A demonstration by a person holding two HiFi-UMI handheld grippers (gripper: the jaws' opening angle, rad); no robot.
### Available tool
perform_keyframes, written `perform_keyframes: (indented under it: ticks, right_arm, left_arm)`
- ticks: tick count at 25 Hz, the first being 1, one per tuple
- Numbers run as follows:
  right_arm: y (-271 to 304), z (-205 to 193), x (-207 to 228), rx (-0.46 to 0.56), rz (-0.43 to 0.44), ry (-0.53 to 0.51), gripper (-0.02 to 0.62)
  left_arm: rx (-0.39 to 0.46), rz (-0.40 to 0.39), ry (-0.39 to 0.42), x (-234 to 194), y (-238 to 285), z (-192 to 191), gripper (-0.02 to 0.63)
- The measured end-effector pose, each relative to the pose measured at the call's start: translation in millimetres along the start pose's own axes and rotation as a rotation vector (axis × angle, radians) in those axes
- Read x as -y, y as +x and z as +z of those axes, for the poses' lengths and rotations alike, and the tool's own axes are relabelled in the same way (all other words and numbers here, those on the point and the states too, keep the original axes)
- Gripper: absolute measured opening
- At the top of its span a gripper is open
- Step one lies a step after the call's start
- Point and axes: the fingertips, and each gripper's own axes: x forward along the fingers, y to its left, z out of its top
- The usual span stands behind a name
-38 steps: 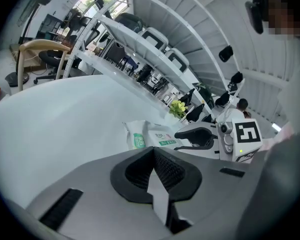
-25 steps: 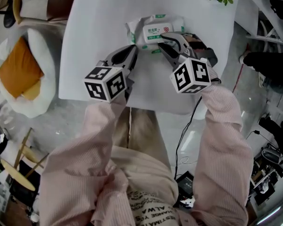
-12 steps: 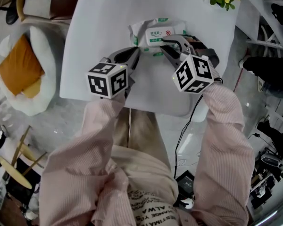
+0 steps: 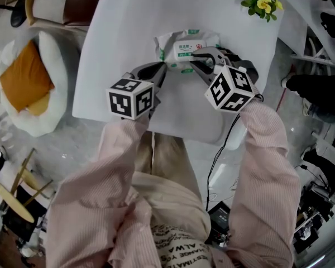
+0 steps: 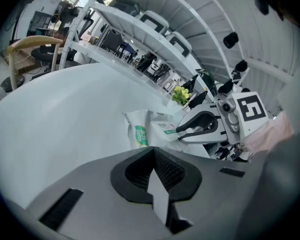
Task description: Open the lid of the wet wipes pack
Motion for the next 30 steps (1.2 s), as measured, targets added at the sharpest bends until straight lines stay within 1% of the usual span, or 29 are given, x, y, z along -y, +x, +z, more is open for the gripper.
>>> perform_keyframes:
  ticks: [5, 9, 15, 21, 30]
  right_arm:
    - [-6, 6, 5, 0.037, 0.04, 0.053, 0.049]
    - [-7, 5, 5, 0.035, 0.065, 0.046, 0.049]
    - [-11, 10, 10, 0.062, 0.069, 0.058, 0.046]
    - [-18, 16, 22, 0.103, 0.04, 0.083, 0.04]
    - [-23, 22, 46, 0.155, -0.051, 0.091, 0.026]
  left_arm:
    - [-0.006, 0.017, 0.003, -1, -1, -1, 0.0]
    - [-0.007, 0.019, -0.007, -1, 0, -1, 0.0]
    - [-0.01, 0.024, -0.014, -1, 0, -1, 0.0]
    - [-0.007, 0.033, -0.029, -2, 0, -1, 0.0]
    - [-0.006, 0.048, -0.045, -2, 0, -3, 0.0]
